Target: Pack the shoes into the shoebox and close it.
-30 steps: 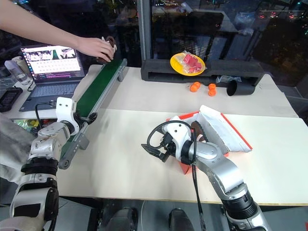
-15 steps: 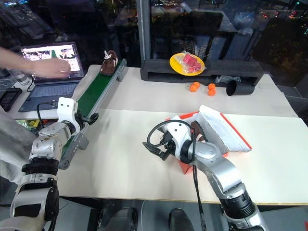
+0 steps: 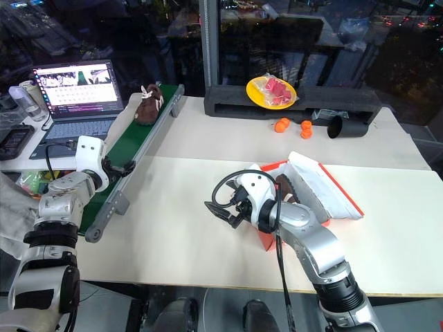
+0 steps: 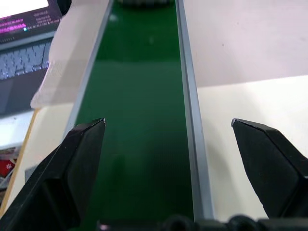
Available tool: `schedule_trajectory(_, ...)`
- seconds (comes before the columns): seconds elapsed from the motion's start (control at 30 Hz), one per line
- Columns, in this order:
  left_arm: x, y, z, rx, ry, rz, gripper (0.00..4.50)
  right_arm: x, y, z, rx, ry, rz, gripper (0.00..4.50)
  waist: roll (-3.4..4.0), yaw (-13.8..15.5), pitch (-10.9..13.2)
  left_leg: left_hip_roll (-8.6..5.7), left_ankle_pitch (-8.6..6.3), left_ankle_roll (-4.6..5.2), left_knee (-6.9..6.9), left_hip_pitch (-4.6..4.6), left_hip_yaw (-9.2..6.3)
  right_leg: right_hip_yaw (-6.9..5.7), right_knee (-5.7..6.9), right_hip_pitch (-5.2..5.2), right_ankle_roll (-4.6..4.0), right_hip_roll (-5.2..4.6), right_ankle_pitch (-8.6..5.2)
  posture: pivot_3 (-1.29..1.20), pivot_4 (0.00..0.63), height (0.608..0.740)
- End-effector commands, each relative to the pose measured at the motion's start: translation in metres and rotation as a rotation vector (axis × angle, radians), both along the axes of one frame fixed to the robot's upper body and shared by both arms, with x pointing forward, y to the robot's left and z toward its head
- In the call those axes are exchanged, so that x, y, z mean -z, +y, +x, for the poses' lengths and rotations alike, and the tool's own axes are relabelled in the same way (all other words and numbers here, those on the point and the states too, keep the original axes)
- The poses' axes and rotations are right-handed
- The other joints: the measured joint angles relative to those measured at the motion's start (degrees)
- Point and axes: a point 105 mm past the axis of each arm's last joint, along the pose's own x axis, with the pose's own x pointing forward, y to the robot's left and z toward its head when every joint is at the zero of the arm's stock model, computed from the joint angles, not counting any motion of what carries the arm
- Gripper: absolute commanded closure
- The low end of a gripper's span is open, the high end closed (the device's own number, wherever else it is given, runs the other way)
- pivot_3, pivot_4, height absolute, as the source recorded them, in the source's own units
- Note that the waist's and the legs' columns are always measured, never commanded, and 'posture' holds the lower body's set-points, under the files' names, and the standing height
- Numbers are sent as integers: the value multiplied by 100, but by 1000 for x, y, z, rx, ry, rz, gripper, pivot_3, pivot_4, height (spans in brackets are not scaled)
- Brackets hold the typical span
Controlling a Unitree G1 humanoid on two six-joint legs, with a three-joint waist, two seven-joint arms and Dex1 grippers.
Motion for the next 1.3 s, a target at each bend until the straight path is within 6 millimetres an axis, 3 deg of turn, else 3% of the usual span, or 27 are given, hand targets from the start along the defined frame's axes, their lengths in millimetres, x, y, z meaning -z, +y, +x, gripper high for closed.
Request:
schedule_trajectory(0.03,-30,3,3,-2,17,11,0,-14,-2,1,13,-51,17,44,-1,-5,1,0,0,0,0,0,0,0,1,0,0,0,0,0,150,719)
schedule_trajectory(0.33,-71,9,7,-31,-33,100,0,-14,-2,2,23,-48,25,44,-4,-5,2,0,0,0,1,0,-1,0,3,-1,0,1,0,0,150,719)
schedule_trajectory(0.7,-85,10,9,-43,-91,130,0,-15,-1,3,29,-50,37,44,-4,-5,2,0,0,0,1,0,0,0,5,-2,0,1,0,0,150,719)
schedule_trajectory(0.87,-62,11,8,-37,-29,136,0,-18,0,3,32,-54,47,44,-4,-4,2,-1,0,0,1,0,0,0,5,-2,0,1,0,0,150,719)
schedule_trajectory(1.1,-5,5,0,-25,165,140,0,-20,0,2,35,-57,56,44,-4,-5,2,0,0,0,1,1,0,0,8,-2,0,1,0,0,150,719)
schedule_trajectory(1.2,-8,2,0,-9,148,131,738,-21,-1,3,38,-55,59,0,0,1,-1,-1,0,0,2,10,0,1,15,3,0,1,0,0,150,719)
schedule_trajectory(1.3,-11,1,1,-10,141,126,1882,-21,-3,3,43,-55,57,0,-1,26,-1,-2,4,-5,2,22,1,1,23,11,-1,-1,-1,0,150,719)
